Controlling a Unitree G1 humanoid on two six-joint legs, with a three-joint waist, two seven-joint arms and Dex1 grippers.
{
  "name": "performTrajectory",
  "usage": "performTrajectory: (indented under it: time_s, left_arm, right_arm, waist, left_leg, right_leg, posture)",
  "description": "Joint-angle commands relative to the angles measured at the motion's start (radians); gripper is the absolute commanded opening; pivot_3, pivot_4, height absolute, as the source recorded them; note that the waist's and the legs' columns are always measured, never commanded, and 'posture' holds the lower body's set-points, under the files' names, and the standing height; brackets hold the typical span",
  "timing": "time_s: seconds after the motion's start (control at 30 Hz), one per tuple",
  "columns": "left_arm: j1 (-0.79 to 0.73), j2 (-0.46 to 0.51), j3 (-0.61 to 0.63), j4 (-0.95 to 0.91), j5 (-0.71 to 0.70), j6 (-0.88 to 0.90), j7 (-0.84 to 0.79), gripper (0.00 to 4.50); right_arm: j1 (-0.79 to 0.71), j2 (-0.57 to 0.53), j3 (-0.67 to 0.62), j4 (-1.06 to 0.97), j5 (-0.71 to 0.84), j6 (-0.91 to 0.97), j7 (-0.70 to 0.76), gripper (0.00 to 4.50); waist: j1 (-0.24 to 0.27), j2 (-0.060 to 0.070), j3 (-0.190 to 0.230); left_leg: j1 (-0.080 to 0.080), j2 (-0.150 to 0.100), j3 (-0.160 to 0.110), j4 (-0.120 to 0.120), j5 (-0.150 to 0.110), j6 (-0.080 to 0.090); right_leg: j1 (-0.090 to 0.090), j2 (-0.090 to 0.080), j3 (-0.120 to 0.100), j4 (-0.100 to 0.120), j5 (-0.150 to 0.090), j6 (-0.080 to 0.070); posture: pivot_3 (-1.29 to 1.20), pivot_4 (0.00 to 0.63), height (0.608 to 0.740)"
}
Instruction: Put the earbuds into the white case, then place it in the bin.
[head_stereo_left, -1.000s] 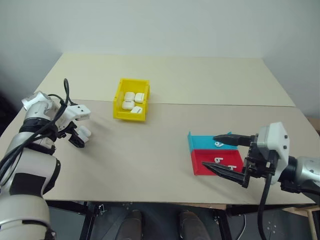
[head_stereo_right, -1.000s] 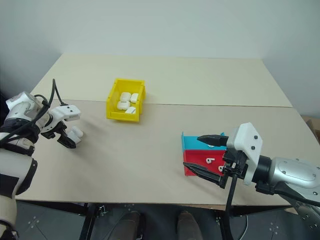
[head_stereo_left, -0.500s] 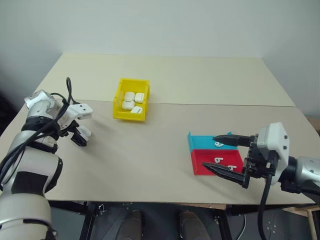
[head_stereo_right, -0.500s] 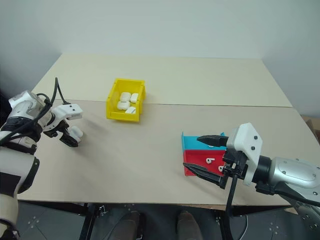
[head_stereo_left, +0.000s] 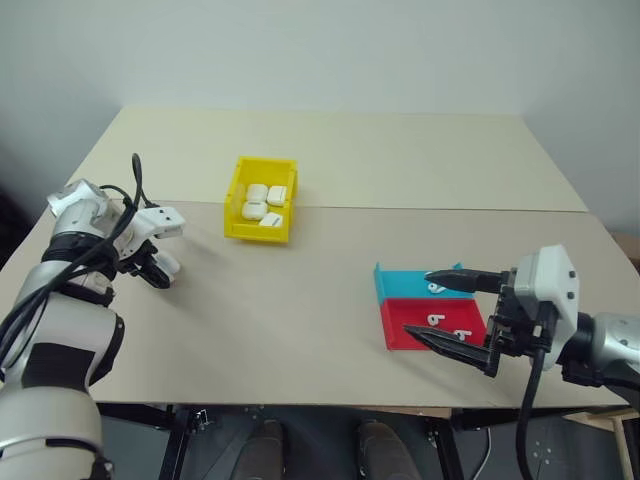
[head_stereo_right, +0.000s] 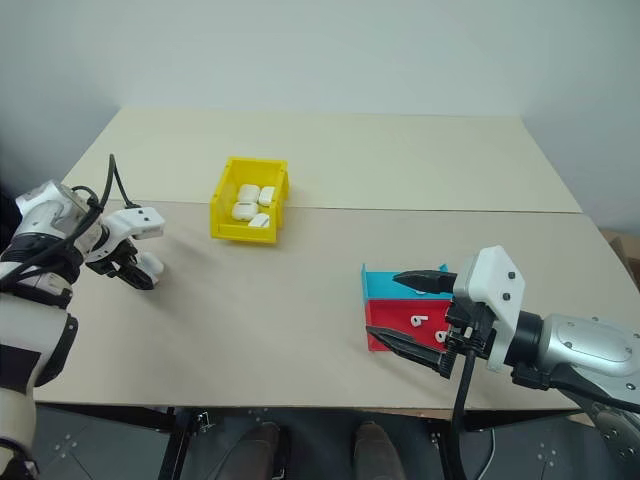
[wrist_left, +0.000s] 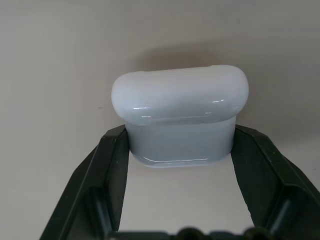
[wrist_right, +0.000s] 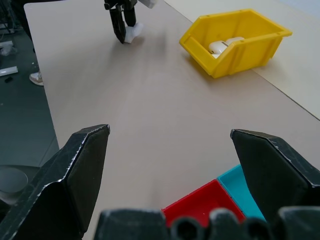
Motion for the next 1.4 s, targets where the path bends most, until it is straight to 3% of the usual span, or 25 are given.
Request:
performTrajectory:
  time_s: [0.03, 0.23, 0.33, 0.47, 0.57, 0.77, 1.03, 1.27, 1.4]
  left_arm:
    - [0.02, 0.057, 0.129, -0.125, -0.099, -0.02, 0.016, 2.76]
    - [0.203, 0.036, 0.507, -0.53, -0.4, 0.159, 0.118, 2.76]
    - [0.346, -0.035, 0.707, -0.743, -0.534, 0.12, 0.24, 2.76]
    - [0.49, -0.104, 0.864, -0.966, -0.674, 0.136, 0.328, 2.76]
    - [0.561, -0.145, 0.916, -1.06, -0.809, 0.135, 0.306, 2.76]
    - [0.641, -0.27, 0.873, -1.237, -1.02, 0.12, 0.313, 2.76]
    - [0.619, -0.36, 0.691, -1.242, -1.166, 0.02, 0.154, 2.76]
    - [0.573, -0.356, 0.553, -1.175, -1.143, -0.116, -0.014, 2.76]
    - [0.556, -0.364, 0.507, -1.14, -1.113, -0.194, -0.043, 2.76]
  right_arm:
    - [0.002, -0.002, -0.032, -0.009, -0.001, -0.029, 0.01, 4.5]
    - [0.007, -0.004, -0.031, -0.002, -0.011, -0.033, 0.024, 4.5]
    - [0.011, -0.004, -0.032, 0.0, -0.017, -0.038, 0.03, 4.5]
    - [0.024, -0.002, -0.035, 0.003, -0.025, -0.047, 0.043, 4.5]
    - [0.027, 0.001, -0.027, 0.006, -0.037, -0.053, 0.049, 4.5]
    - [0.025, 0.004, -0.018, 0.023, -0.059, -0.061, 0.064, 4.5]
    - [-0.006, -0.01, 0.009, 0.057, -0.105, -0.08, 0.092, 4.5]
    - [0.006, -0.103, 0.087, 0.094, -0.314, -0.134, 0.136, 4.5]
    - [-0.069, -0.159, 0.161, 0.124, -0.42, -0.116, 0.103, 4.5]
  waist:
    - [-0.001, 0.0, 0.0]
    - [0.001, 0.0, 0.0]
    - [0.002, 0.0, 0.0]
    - [0.0, 0.0, 0.0]
    - [0.001, 0.0, 0.0]
    - [0.011, 0.0, -0.001]
    - [0.004, 0.0, -0.001]
    - [0.001, 0.0, -0.001]
    - [-0.001, 0.0, -0.001]
  left_leg:
    - [0.0, 0.0, 0.0, 0.0, 0.0, 0.0]
    - [0.0, 0.001, -0.006, 0.0, 0.0, 0.0]
    - [0.001, 0.001, -0.007, 0.001, 0.0, 0.0]
    - [0.001, 0.001, -0.008, 0.001, 0.0, 0.0]
    - [0.001, 0.001, -0.008, 0.001, 0.0, 0.0]
    - [0.003, 0.0, -0.007, 0.001, 0.0, 0.0]
    - [0.004, 0.0, -0.006, 0.001, 0.0, 0.0]
    - [0.007, 0.0, 0.0, 0.0, 0.0, 0.0]
    - [0.009, 0.0, 0.001, 0.0, 0.0, 0.0]
  right_leg:
    - [0.0, 0.0, 0.0, 0.0, 0.0, 0.0]
    - [0.0, -0.001, 0.0, 0.001, 0.0, 0.0]
    - [0.001, -0.001, 0.0, 0.001, 0.0, 0.0]
    - [0.001, -0.001, 0.0, 0.001, 0.001, 0.0]
    - [0.001, -0.001, 0.0, 0.001, 0.001, 0.0]
    - [0.004, -0.002, 0.0, 0.0, 0.001, 0.0]
    - [0.004, -0.001, 0.001, -0.001, 0.001, 0.0]
    - [0.007, 0.0, 0.001, -0.001, 0.001, 0.0]
    - [0.01, 0.0, 0.001, -0.002, 0.0, 0.0]
  posture:
    - [0.0, 0.15, 0.74]
    - [0.0, 0.15, 0.74]
    - [0.0, 0.15, 0.74]
    - [0.0, 0.15, 0.74]
    - [0.0, 0.15, 0.74]
    - [0.0, 0.15, 0.74]
    - [0.0, 0.15, 0.74]
    - [0.0, 0.15, 0.74]
    - [0.0, 0.15, 0.74]
